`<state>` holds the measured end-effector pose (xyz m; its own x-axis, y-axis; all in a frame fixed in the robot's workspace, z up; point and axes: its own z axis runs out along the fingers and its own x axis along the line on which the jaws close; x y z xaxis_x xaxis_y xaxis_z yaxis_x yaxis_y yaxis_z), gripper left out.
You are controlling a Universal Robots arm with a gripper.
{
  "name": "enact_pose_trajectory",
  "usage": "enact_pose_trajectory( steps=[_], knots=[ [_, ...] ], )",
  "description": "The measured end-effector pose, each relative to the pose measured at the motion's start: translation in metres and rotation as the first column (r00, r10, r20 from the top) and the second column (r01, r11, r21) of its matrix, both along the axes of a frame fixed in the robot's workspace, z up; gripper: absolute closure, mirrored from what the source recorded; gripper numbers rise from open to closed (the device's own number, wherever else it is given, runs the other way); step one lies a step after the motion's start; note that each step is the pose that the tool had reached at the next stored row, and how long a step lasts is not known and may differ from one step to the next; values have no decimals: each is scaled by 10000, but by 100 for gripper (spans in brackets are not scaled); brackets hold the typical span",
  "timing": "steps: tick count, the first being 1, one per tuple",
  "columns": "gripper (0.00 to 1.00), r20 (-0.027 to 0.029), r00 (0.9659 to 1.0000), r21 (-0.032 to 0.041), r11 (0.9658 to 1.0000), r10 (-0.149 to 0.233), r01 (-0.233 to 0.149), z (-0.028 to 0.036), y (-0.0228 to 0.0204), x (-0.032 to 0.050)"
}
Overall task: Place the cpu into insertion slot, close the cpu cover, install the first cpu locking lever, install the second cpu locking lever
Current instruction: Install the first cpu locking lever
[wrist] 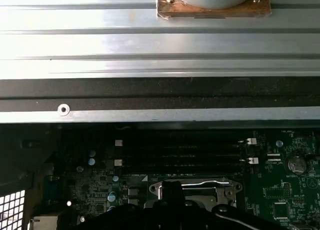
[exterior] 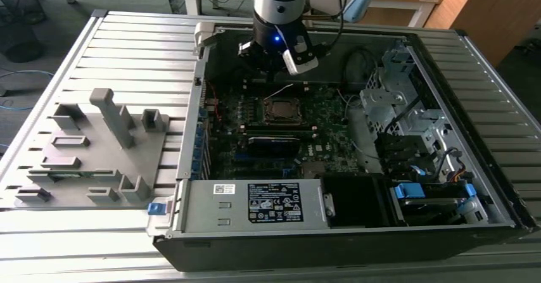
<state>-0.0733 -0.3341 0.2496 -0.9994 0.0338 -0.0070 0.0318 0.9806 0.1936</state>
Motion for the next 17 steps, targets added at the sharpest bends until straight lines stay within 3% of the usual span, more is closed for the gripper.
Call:
enact_pose_trajectory(
  steps=[6, 17],
  knots=[
    [90, -1, 9998, -3, 9998, -197, 197, -30, 11, 22],
    [90, -1, 9985, -4, 9985, -553, 553, -73, 18, 147]
  ],
)
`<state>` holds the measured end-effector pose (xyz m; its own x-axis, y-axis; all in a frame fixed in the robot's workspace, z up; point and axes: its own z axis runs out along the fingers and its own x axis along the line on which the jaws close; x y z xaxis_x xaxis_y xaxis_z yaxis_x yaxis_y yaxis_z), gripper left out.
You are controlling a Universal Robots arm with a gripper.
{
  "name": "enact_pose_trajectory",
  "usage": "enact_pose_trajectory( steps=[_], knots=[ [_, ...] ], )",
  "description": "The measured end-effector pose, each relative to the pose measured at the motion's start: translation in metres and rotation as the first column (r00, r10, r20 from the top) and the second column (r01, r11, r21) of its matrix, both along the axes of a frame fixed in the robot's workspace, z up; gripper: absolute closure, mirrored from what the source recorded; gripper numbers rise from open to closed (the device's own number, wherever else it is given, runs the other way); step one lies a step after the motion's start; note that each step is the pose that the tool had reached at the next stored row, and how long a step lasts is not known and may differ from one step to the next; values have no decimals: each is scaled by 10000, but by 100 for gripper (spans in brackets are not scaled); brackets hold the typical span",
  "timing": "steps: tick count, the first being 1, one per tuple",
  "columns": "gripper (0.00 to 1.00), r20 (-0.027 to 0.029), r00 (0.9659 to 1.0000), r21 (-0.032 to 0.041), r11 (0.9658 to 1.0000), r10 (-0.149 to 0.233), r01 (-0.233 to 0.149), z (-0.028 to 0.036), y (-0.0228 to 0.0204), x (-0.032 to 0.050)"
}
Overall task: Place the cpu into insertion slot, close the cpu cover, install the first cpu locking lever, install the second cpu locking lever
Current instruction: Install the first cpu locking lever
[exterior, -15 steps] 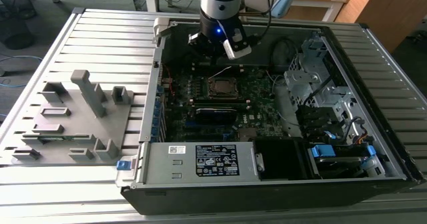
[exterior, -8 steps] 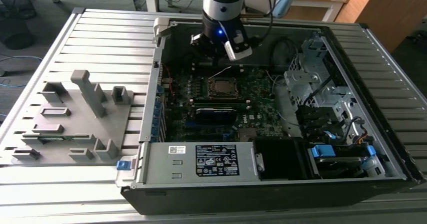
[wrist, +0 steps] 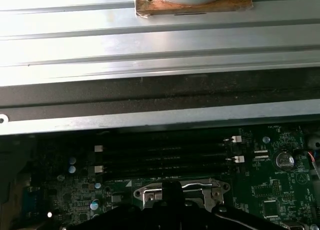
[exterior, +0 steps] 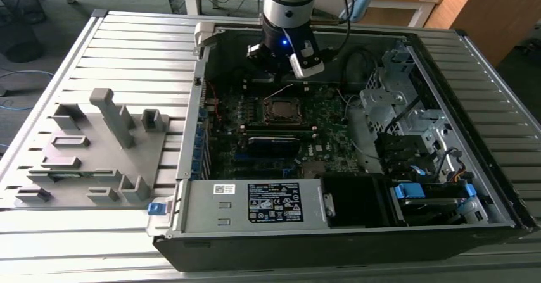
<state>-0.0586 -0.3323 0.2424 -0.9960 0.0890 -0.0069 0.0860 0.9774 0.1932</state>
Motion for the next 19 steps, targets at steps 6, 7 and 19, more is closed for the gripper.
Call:
enact_pose_trajectory(
  steps=[6, 7, 19],
  knots=[
    [90, 145, 9999, -18, 10000, 0, 0, -24, 0, 2],
    [90, 196, 9998, -32, 10000, -1, 1, -32, 1, 2],
    [90, 389, 9962, -189, 9968, -775, 783, -85, 23, 4]
  ],
)
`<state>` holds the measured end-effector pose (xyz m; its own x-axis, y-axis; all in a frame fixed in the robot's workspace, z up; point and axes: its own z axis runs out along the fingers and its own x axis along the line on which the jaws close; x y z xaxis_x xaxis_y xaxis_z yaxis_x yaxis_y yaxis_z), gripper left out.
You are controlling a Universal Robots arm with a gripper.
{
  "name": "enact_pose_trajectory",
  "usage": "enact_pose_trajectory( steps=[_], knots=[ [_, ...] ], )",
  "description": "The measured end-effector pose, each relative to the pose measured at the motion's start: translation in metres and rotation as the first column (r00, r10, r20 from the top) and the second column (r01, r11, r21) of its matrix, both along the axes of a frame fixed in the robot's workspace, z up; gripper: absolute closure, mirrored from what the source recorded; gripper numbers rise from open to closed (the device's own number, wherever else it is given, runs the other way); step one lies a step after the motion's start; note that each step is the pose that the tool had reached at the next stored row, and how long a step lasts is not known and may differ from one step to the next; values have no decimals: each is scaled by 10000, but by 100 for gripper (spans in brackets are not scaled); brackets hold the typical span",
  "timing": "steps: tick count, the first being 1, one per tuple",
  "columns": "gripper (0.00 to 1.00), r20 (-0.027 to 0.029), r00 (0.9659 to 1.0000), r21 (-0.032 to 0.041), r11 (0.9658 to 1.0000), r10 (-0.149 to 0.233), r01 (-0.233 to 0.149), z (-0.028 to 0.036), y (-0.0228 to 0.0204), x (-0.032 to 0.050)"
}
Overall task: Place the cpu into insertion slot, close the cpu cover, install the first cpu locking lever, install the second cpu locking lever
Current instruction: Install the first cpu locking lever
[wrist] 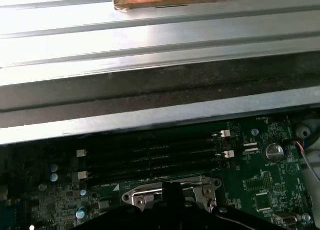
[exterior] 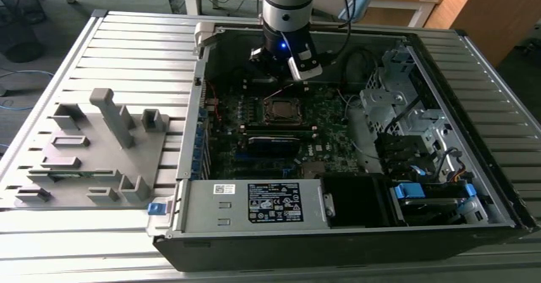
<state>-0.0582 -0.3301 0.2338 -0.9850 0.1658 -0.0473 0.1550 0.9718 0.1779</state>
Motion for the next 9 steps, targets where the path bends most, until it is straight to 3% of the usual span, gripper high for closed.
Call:
enact_pose_trajectory(
  steps=[5, 9],
  knots=[
    [90, -1, 9992, 0, 9992, -411, 411, -21, 11, 6],
    [90, -1, 9988, 0, 9988, -482, 482, -35, 65, 11]
  ],
)
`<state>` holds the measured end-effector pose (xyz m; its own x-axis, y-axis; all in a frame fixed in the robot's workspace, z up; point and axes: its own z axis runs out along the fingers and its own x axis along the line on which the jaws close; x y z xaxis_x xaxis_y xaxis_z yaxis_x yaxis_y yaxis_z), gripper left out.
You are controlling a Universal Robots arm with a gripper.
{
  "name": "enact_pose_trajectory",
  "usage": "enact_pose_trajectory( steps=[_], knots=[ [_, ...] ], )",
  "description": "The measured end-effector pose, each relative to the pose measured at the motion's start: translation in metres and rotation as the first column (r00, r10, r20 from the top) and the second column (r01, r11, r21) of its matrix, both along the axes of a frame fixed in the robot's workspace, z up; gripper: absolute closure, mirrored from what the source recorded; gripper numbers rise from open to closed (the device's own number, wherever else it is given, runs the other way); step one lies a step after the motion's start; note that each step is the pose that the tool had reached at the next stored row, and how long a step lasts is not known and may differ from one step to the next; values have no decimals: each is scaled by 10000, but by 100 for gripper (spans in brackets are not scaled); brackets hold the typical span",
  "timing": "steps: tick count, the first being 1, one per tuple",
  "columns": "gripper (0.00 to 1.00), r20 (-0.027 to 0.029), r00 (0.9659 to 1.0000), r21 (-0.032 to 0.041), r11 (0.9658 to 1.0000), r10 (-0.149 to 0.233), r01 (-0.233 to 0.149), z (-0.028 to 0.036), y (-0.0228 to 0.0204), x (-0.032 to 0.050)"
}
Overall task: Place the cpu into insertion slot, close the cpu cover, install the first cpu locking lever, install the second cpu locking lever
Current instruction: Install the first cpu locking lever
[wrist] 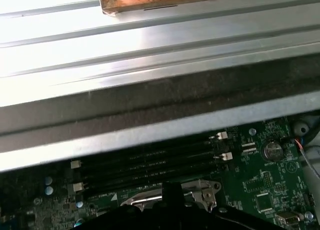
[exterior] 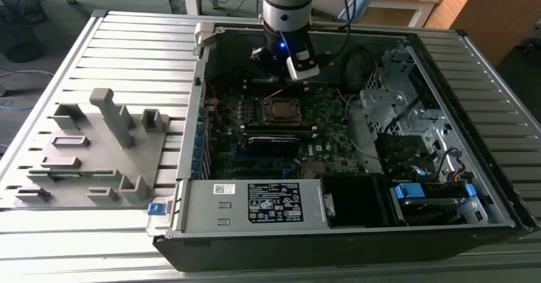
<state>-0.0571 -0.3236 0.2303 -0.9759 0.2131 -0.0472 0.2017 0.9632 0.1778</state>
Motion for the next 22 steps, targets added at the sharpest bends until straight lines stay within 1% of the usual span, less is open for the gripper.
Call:
enact_pose_trajectory(
  steps=[2, 6, 7, 13, 15, 19, 22],
  knots=[
    [90, 1, 10000, 1, 10000, -61, 61, -9, 9, 15],
    [90, 0, 9997, 1, 9997, -244, 244, -31, 12, 58],
    [90, 0, 9996, 0, 9996, -296, 296, -35, 13, 61],
    [90, 2, 9994, 3, 9994, -334, 334, -43, 15, 62],
    [90, 0, 9990, 0, 9990, -456, 456, -53, 26, 62],
    [90, 0, 9978, 0, 9978, -669, 669, -74, 61, 61],
    [90, 1, 9957, -9, 9957, -930, 930, -92, 68, 64]
  ],
)
